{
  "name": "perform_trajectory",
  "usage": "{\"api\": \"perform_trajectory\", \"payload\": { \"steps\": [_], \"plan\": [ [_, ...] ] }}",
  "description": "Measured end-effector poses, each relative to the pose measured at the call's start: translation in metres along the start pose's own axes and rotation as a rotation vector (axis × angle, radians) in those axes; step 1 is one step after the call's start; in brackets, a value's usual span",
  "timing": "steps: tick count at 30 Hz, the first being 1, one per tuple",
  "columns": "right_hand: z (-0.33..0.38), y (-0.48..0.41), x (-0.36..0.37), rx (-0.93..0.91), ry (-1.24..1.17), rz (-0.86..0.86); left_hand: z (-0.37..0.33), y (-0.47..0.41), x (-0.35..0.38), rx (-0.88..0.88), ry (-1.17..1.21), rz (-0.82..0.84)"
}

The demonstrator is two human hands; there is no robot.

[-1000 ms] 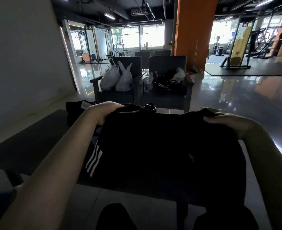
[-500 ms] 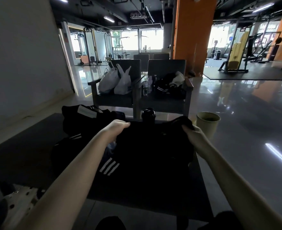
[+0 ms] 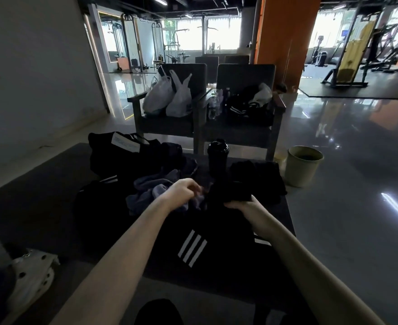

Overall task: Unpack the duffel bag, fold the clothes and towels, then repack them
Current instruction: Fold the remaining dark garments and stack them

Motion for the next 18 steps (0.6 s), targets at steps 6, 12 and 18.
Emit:
{"api": "perform_trajectory", "payload": {
  "steps": [6,12,18],
  "plan": [
    [0.003,0.006,-0.033,0.055,-0.125,-0.071,0.109,-0.019,0.039,-0.285,-0.718,0.267],
    [-0.007,-0.005,-0.049,0.074,-0.098,-0.104,0.102,-0.018,0.061,-0.149,-0.491,0.330],
    [-0.004,-0.017,-0.058,-0.003,-0.199,-0.245,0.115,0.020,0.075,-0.202,-0.135,0.583]
  ]
}}
Point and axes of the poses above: each hand's wrist, its own y-axis away from the middle knuckle, its own x-axis out of the palm, z = x × y, the point moved 8 cm from there along -y, towards the middle knuckle, and after that the axes turned 8 degrees about z, right-handed, at the moved point
